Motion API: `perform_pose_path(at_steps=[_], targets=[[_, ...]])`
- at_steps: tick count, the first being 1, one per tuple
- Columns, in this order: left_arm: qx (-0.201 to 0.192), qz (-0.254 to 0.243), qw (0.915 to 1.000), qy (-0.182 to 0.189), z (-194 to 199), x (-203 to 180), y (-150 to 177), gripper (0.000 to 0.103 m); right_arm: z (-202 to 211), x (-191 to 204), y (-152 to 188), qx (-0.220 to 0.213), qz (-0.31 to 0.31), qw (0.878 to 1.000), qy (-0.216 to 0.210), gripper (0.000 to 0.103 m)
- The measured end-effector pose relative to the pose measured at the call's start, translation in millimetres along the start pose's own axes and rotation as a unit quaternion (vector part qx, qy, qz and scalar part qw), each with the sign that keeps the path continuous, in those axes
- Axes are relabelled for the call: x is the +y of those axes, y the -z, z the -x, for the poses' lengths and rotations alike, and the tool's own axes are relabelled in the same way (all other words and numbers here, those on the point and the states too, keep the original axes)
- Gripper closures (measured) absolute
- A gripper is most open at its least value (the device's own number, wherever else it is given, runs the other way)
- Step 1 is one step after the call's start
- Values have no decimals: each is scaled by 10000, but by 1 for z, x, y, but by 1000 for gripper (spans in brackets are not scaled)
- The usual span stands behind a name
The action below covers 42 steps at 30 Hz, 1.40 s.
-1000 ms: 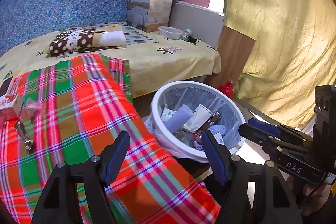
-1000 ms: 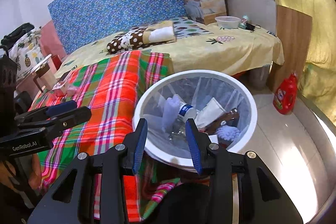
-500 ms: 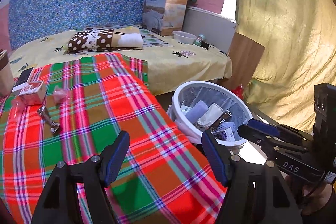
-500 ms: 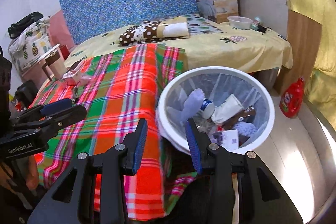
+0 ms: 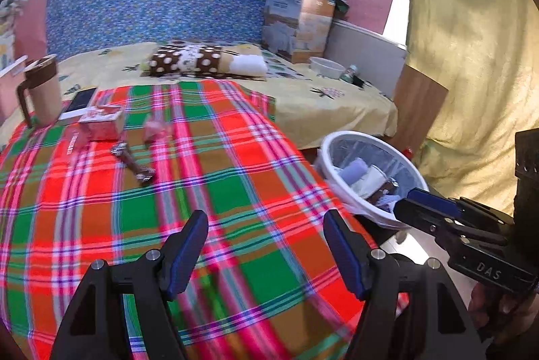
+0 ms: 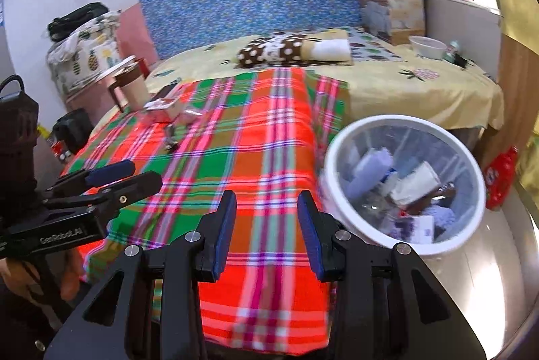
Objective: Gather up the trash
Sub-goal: 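Move both open tools back over the remaining trash on the cloth, then grasp a brown snack stick with the right tool while the left tool grasps a clear plastic cup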
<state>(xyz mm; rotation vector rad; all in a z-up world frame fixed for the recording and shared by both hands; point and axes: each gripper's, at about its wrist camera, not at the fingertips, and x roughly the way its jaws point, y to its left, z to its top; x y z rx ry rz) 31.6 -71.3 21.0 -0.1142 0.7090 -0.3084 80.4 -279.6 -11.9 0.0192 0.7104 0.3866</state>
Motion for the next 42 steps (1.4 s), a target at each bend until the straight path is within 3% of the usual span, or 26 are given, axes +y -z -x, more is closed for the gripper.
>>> perform_pose_path(at_steps=[26, 31, 42], targets=[[-23, 613, 9904, -1236, 3, 123, -24, 33, -60, 67, -43, 286, 760, 9930, -864, 63], [54, 742, 9891, -1273, -2, 153, -31, 34, -79, 80, -50, 427, 872, 9906, -968, 63], [208, 536, 9876, -1461, -31, 206, -51, 38, -123, 101, -61, 791, 1097, 9849, -1084, 69]])
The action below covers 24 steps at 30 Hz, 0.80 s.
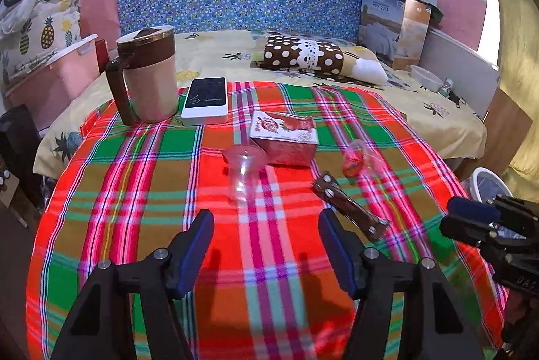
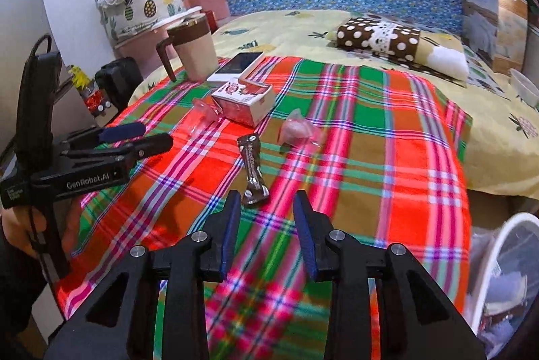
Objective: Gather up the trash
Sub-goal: 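Grasp a brown snack stick with the right tool while the left tool grasps a clear plastic cup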
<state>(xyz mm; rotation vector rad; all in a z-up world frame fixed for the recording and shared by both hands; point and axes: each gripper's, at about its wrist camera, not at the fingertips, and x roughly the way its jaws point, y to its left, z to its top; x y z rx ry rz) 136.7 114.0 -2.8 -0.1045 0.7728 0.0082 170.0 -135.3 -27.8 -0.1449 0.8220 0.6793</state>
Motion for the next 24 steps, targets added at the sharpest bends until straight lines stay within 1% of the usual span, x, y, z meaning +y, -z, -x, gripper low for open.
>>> perform_pose_path(at_steps=[8, 12, 17, 20, 23, 24], targets=[[144, -50, 9999, 37, -34, 17, -18, 40, -29, 5, -7, 271, 30, 9996, -42, 73], [235, -101, 9997, 16, -51, 19, -23, 44, -38, 8, -7, 381, 28, 9993, -44, 75], [403, -58, 9992, -3, -71, 22, -25, 50, -50, 11, -5, 546, 83, 9985, -56, 81], [511, -23, 9987, -20, -81, 22, -25, 56, -49, 12, -4, 545, 100, 9985, -37, 82], [553, -68, 9984, -74, -85, 20, -23, 69, -45, 11, -3, 532, 84, 9985, -14, 82], [557, -81, 9984, -78, -85, 19, -22, 76, -42, 11, -2, 515, 66, 9986, -16, 82]])
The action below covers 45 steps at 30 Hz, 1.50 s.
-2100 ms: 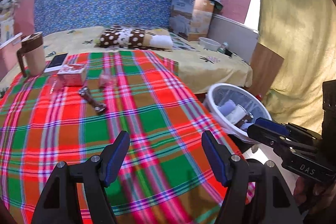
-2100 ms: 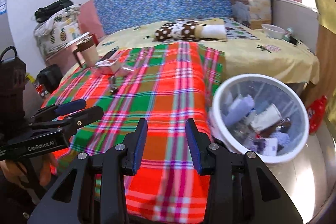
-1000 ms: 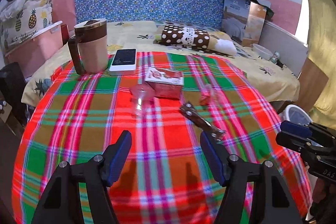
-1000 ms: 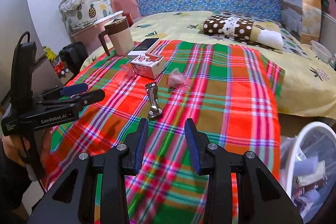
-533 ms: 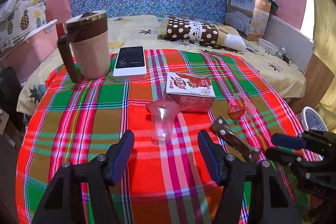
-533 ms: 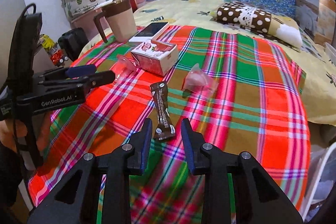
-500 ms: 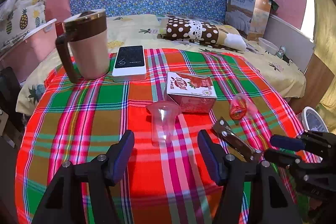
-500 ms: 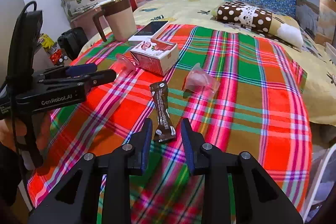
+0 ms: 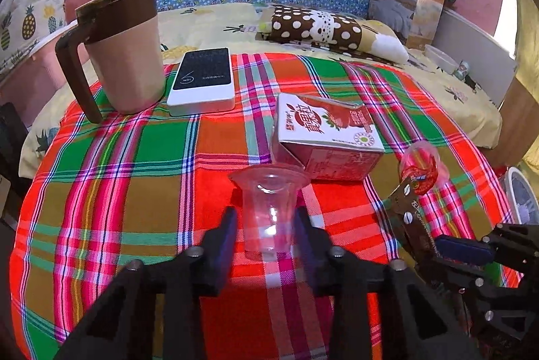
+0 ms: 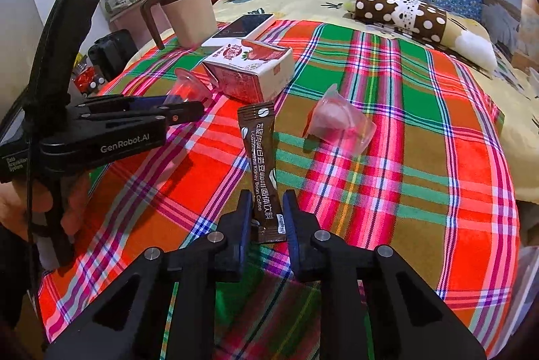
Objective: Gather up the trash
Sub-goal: 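Grasp a brown snack stick with the right tool while the left tool grasps a clear plastic cup, then carry the snack stick and clear plastic cup toward the white bin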
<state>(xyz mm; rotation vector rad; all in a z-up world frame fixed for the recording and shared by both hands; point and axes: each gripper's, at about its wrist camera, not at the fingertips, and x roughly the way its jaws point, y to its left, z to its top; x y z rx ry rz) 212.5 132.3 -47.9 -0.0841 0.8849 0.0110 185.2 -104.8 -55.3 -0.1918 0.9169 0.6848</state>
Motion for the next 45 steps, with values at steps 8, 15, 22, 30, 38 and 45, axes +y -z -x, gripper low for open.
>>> perform_pose_path(at_steps=[8, 15, 22, 30, 38, 45], targets=[[-98, 171, 9998, -58, 22, -3, 11, 76, 13, -1, 6, -144, -77, 9999, -36, 83], [-253, 272, 9992, -114, 58, -19, 25, 76, 36, -7, 20, -279, -194, 9994, 37, 83], [-448, 167, 9988, 37, 98, -54, 45, 76, 64, -12, 36, -477, -312, 9983, 133, 83], [-588, -29, 9980, 241, 127, -95, 67, 76, 91, -24, 56, -651, -499, 9961, 331, 83], [-622, -162, 9967, 505, 141, -125, 84, 76, 109, -40, 72, -800, -743, 9926, 538, 83], [-597, -307, 9951, 727, 144, -150, 87, 76, 121, -54, 81, -903, -924, 9891, 702, 83]])
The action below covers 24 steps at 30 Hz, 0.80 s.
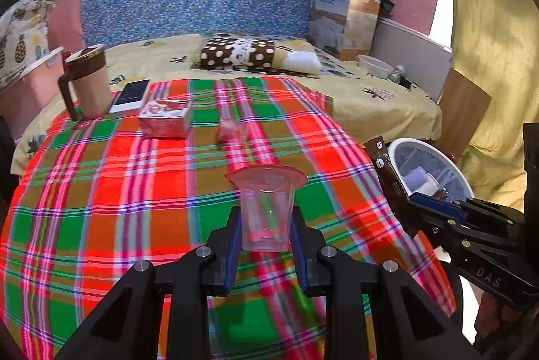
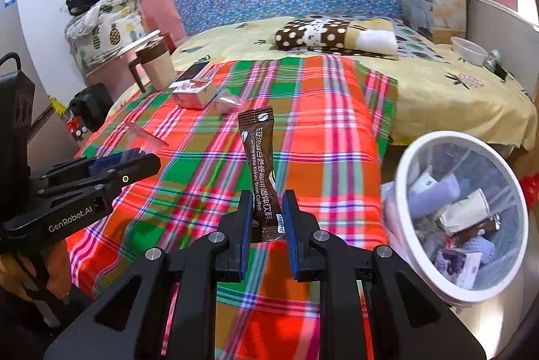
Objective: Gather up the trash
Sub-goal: 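Carry the snack stick and clear plastic cup toward the white bin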
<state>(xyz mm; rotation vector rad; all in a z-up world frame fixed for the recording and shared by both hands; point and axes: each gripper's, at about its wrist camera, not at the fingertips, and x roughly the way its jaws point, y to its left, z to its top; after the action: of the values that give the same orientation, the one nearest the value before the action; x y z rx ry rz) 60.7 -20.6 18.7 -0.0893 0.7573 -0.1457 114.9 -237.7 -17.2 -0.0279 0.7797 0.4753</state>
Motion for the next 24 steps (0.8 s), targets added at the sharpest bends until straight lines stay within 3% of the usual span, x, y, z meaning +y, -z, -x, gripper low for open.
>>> perform_pose_path(at_steps=[12, 24], targets=[[40, -418, 9983, 396, -14, -56, -11, 76, 22, -44, 11, -185, -398, 9983, 394, 83], [149, -951, 9910, 934, -42, -123, -22, 76, 43, -95, 26, -277, -927, 9913, 895, 83]])
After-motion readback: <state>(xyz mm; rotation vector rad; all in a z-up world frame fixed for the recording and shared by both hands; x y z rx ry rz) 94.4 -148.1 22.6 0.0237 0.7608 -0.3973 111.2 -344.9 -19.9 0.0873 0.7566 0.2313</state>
